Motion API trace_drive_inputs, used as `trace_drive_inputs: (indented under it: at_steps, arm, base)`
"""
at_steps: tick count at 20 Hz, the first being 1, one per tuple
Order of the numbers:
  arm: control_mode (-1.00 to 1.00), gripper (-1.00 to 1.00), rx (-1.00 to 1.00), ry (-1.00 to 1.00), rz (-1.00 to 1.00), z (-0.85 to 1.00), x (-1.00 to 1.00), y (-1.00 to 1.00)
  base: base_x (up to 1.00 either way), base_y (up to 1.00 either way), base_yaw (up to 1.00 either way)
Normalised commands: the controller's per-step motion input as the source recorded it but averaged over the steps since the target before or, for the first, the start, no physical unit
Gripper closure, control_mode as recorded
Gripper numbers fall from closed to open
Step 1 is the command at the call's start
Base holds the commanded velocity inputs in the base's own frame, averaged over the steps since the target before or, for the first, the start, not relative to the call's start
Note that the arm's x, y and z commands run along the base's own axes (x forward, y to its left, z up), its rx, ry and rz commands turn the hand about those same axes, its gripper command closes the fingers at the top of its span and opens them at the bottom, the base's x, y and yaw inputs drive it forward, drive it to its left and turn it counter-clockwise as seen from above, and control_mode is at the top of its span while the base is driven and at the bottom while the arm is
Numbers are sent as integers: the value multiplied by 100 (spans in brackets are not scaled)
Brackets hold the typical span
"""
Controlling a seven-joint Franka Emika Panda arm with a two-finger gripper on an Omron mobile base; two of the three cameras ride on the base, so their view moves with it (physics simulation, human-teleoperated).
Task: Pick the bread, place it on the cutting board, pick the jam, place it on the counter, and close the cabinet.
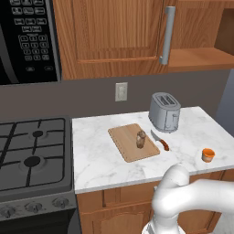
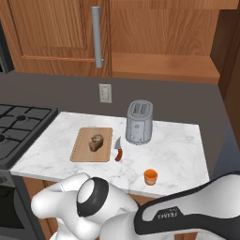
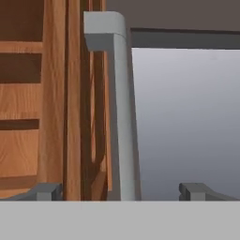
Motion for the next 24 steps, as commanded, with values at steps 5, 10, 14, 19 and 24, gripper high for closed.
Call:
trace_drive_inputs:
  at_steps: [5, 10, 14, 19, 24]
  arm:
    - [-100, -100, 0, 0, 8, -18, 44, 7]
    - [-100, -100, 0, 0, 11, -17, 48, 8]
    - [-100, -100, 0, 0, 11, -20, 53, 12]
    - [-100, -100, 0, 0, 11, -25, 62, 11]
    - [-100, -100, 0, 0, 12, -25, 64, 13]
  base:
    - [0, 0, 0]
    - [0, 0, 0]
    - [0, 0, 0]
    - [0, 0, 0]
    - [0, 0, 0]
